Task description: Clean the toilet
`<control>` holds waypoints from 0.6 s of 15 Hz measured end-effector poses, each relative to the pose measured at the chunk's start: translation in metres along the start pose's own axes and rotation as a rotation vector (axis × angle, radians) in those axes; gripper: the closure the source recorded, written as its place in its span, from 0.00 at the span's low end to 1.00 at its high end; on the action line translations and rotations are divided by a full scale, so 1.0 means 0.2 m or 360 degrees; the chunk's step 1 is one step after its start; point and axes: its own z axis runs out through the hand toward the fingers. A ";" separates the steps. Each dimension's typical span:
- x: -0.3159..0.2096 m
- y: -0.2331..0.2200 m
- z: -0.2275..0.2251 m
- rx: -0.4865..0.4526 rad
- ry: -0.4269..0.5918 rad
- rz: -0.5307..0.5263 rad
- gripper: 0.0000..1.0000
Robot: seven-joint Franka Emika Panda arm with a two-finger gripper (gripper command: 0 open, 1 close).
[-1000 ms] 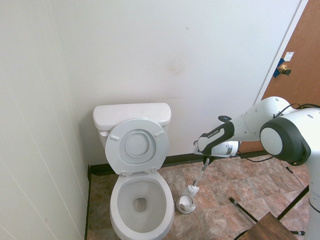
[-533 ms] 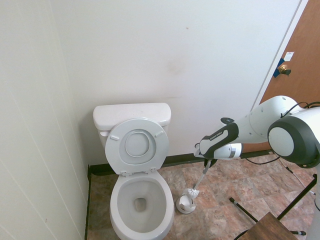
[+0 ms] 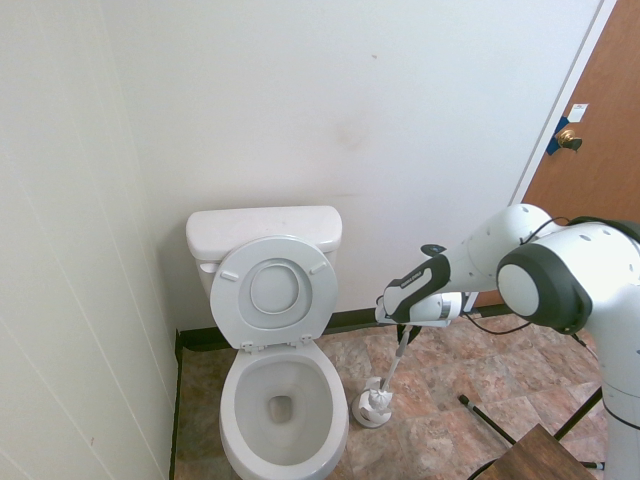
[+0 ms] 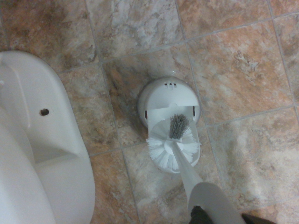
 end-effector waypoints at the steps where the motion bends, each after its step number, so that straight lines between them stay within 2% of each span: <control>1: 0.02 -0.05 0.05 -0.0015 -0.0005 0.0010 1.00; 9: 0.27 -0.30 0.43 -0.0155 -0.0036 0.0136 1.00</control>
